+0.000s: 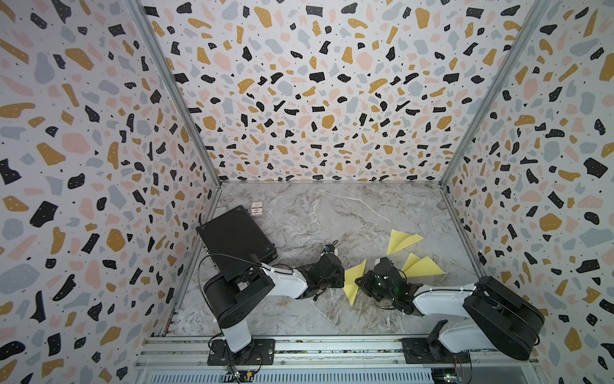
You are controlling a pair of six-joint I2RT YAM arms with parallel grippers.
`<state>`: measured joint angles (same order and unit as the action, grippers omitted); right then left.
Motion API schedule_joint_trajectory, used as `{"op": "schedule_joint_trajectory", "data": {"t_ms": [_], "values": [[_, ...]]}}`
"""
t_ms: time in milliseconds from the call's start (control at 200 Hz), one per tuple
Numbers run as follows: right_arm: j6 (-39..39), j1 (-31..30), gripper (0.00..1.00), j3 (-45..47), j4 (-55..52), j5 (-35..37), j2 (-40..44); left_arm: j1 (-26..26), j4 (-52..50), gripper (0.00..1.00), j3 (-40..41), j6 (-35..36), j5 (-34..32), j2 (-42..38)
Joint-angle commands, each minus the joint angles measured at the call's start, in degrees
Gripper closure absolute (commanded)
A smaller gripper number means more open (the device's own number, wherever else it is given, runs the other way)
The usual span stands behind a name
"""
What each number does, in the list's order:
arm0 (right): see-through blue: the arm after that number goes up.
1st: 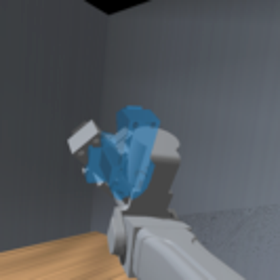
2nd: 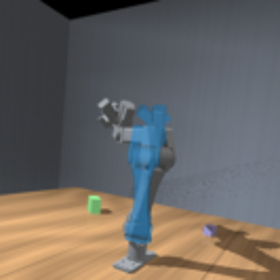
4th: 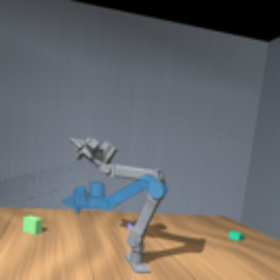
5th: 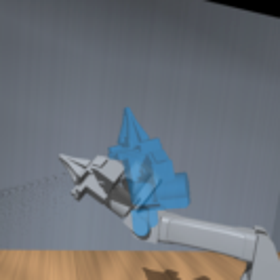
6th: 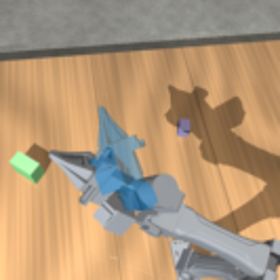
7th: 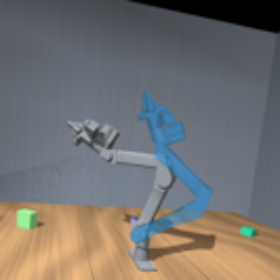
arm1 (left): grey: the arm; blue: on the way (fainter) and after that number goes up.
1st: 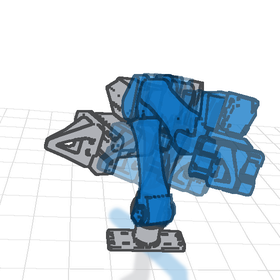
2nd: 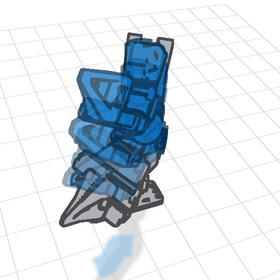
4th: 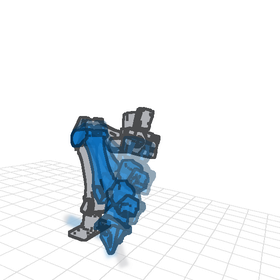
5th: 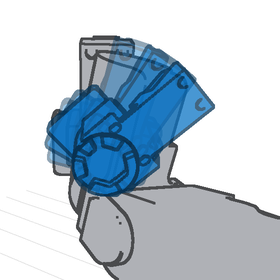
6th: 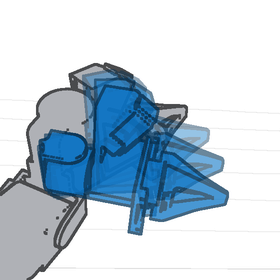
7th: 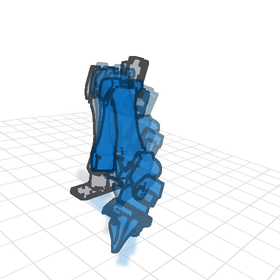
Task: Fold the square paper diagonally
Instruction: Pick up the paper from the center of the board, then place the paper at the center of the board.
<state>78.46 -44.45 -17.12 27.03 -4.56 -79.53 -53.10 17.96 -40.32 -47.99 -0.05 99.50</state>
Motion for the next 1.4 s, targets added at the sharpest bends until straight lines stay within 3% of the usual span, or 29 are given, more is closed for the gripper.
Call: {"op": "schedule_joint_trajectory", "data": {"t_ms": [0,260,436,566,706,876,1006,1186,1392], "values": [[-2.1,0.5,1.0,-0.7,-1.6,-0.6,-0.2,0.1,-13.3,1.0,4.0,1.5,-0.9,3.5],[-5.7,0.7,1.0,-2.4,-8.7,0.5,6.0,0.1,-11.9,1.0,3.2,4.0,3.0,0.5],[-10.8,0.7,1.0,-6.4,-25.4,4.5,16.4,0.1,-15.7,0.63,1.2,5.8,4.6,-7.0],[-12.1,0.7,1.0,-7.6,-42.3,10.7,28.0,0.0,-19.0,0.52,1.4,6.3,4.0,-12.7],[-7.0,0.7,1.0,-6.3,-57.6,17.7,41.1,0.1,-19.8,0.5,4.0,5.2,3.4,-17.5],[4.2,0.7,1.0,-0.7,-66.5,21.6,54.2,0.1,-19.1,0.5,7.2,3.3,3.2,-21.6],[7.9,0.7,1.0,2.1,-71.4,25.9,61.5,0.1,-18.7,0.5,9.3,2.4,2.1,-23.5],[13.4,0.7,1.0,6.2,-73.0,30.8,66.8,0.1,-17.6,0.5,11.2,1.3,2.1,-22.6],[18.4,0.7,1.0,8.6,-73.2,32.6,65.4,0.0,-16.9,0.5,12.2,0.1,1.9,-22.4]]}}
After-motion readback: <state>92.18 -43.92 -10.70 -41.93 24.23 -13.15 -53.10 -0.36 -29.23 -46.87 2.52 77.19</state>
